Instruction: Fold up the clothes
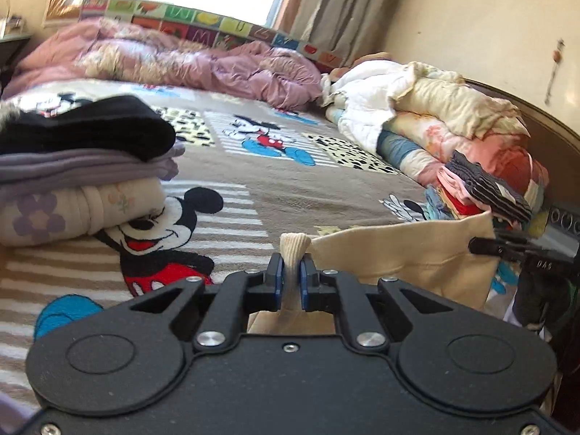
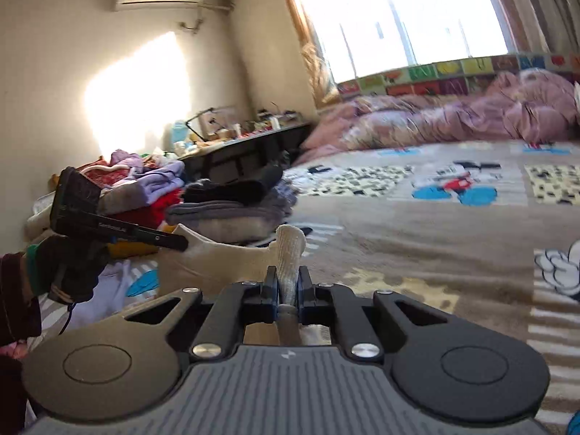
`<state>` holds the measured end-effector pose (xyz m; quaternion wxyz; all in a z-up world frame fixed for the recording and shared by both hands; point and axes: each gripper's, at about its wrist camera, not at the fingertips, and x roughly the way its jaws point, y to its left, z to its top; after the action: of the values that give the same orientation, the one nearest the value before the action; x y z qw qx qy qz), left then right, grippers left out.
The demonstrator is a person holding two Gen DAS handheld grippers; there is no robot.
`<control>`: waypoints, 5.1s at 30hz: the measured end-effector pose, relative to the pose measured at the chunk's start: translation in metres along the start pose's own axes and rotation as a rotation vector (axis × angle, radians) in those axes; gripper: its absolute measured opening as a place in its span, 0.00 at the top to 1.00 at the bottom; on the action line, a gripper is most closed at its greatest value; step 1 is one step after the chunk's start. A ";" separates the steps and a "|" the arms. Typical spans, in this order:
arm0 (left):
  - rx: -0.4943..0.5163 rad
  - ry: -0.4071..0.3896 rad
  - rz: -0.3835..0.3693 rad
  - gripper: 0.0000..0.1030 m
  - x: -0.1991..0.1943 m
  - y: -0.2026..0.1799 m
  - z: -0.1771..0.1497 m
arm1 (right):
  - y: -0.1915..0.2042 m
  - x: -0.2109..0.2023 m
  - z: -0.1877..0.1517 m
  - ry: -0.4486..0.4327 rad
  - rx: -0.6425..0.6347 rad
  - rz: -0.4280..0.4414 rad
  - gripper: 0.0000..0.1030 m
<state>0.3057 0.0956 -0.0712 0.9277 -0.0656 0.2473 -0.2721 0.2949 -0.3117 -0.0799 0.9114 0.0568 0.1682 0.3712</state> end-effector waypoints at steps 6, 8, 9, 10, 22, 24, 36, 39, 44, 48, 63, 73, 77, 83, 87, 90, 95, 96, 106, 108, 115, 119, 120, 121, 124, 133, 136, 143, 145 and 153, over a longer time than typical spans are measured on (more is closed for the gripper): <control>0.172 -0.057 0.016 0.93 -0.051 -0.026 -0.044 | 0.059 -0.046 -0.014 0.045 -0.218 0.049 0.89; 0.218 -0.048 0.036 0.93 -0.055 -0.032 -0.054 | 0.070 -0.052 -0.023 0.075 -0.254 0.043 0.89; 0.236 -0.045 0.043 0.93 -0.057 -0.034 -0.057 | 0.073 -0.053 -0.026 0.080 -0.261 0.039 0.89; 0.252 -0.044 0.049 0.93 -0.058 -0.036 -0.059 | 0.072 -0.054 -0.026 0.072 -0.256 0.033 0.89; 0.233 -0.083 0.133 0.93 -0.018 -0.028 -0.025 | 0.046 -0.051 -0.014 -0.062 -0.177 -0.093 0.89; 0.215 -0.059 0.159 0.93 0.005 -0.021 -0.010 | 0.033 -0.034 -0.009 -0.056 -0.196 -0.153 0.89; 0.112 0.057 0.345 0.82 0.071 0.010 0.013 | -0.052 0.046 -0.017 0.173 -0.007 -0.477 0.70; 0.129 0.054 0.265 0.82 0.065 -0.006 0.015 | -0.038 0.039 -0.006 0.124 -0.046 -0.437 0.68; 0.110 0.202 0.246 0.81 0.095 -0.001 0.007 | -0.004 0.068 -0.013 0.244 -0.185 -0.301 0.71; -0.031 0.293 0.233 0.82 0.109 0.028 0.001 | -0.021 0.088 -0.031 0.375 -0.101 -0.307 0.70; -0.194 0.205 0.193 0.81 0.095 0.040 0.013 | -0.052 0.066 -0.027 0.340 0.049 -0.407 0.71; -0.444 -0.072 0.337 0.62 -0.044 0.027 -0.015 | -0.006 0.034 -0.021 0.304 -0.059 -0.424 0.69; -0.445 -0.063 0.323 0.62 -0.058 0.007 -0.035 | 0.031 0.031 -0.024 0.305 -0.108 -0.378 0.69; -0.369 0.033 0.309 0.63 -0.038 -0.028 -0.053 | 0.102 0.016 -0.047 0.316 -0.146 -0.303 0.69; -0.154 0.087 0.456 0.63 -0.029 -0.082 -0.071 | 0.151 -0.008 -0.068 0.266 -0.143 -0.265 0.69; 0.014 0.072 0.469 0.62 -0.035 -0.138 -0.086 | 0.192 -0.022 -0.084 0.243 -0.172 -0.234 0.68; 0.106 0.082 0.414 0.61 -0.045 -0.189 -0.108 | 0.251 -0.033 -0.114 0.242 -0.298 -0.212 0.68; 0.096 0.089 0.416 0.61 -0.047 -0.192 -0.112 | 0.260 -0.034 -0.120 0.252 -0.320 -0.208 0.67; 0.097 0.047 0.431 0.61 -0.093 -0.216 -0.144 | 0.285 -0.068 -0.142 0.264 -0.261 -0.271 0.60; 0.112 0.082 0.424 0.61 -0.090 -0.216 -0.158 | 0.281 -0.080 -0.142 0.240 -0.214 -0.302 0.60; 0.299 0.096 0.436 0.58 -0.081 -0.231 -0.185 | 0.235 -0.111 -0.146 0.198 -0.028 -0.439 0.61; 0.296 0.042 0.378 0.58 -0.082 -0.239 -0.185 | 0.218 -0.132 -0.140 0.080 0.009 -0.510 0.60; 0.291 0.048 0.366 0.58 -0.079 -0.240 -0.186 | 0.212 -0.134 -0.139 0.054 0.014 -0.525 0.60; 0.296 0.063 0.360 0.58 -0.075 -0.242 -0.188 | 0.202 -0.132 -0.139 0.054 0.032 -0.535 0.60; 0.280 0.090 0.354 0.58 -0.066 -0.242 -0.190 | 0.171 -0.123 -0.146 0.114 0.114 -0.579 0.60; 0.286 0.085 0.359 0.58 -0.069 -0.248 -0.192 | 0.119 -0.176 -0.147 -0.037 0.305 -0.850 0.61; 0.303 0.080 0.349 0.58 -0.070 -0.253 -0.194 | 0.101 -0.180 -0.145 -0.077 0.311 -0.824 0.59; 0.298 0.075 0.358 0.57 -0.076 -0.252 -0.193 | 0.055 -0.203 -0.147 -0.085 0.514 -1.033 0.66; 0.288 0.069 0.363 0.57 -0.077 -0.251 -0.191 | 0.060 -0.200 -0.140 -0.116 0.466 -1.013 0.66; 0.318 0.102 0.372 0.57 -0.077 -0.252 -0.203 | 0.045 -0.146 -0.116 -0.071 0.407 -0.745 0.56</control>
<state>0.0302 -0.0730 -0.1501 0.9467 0.1417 0.2558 -0.1352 0.1274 -0.3832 -0.1395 0.9587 0.1836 0.2154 -0.0267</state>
